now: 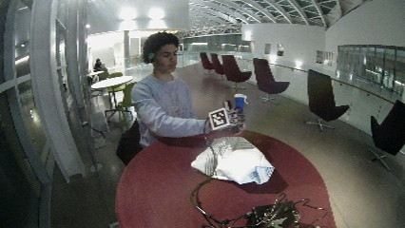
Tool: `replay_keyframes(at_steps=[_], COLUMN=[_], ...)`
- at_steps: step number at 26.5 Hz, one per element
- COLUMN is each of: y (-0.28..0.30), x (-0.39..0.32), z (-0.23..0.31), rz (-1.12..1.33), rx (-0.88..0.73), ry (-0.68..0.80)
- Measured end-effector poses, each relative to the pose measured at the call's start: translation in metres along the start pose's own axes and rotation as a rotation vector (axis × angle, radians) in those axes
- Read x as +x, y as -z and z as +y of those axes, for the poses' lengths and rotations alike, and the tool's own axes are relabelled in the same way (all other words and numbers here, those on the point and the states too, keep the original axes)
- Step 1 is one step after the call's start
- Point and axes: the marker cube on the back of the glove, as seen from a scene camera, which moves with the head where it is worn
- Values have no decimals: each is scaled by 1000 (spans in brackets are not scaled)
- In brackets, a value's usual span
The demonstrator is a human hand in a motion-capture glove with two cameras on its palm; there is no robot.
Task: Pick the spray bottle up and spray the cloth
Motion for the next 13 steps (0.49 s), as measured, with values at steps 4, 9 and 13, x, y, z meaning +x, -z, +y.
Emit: replay_keyframes(at_steps=[4,9,13], y=[61,129,172], x=[12,23,40], z=[59,131,183], rz=[194,387,516], rx=[-24,38,81], ry=[-16,-92,-154])
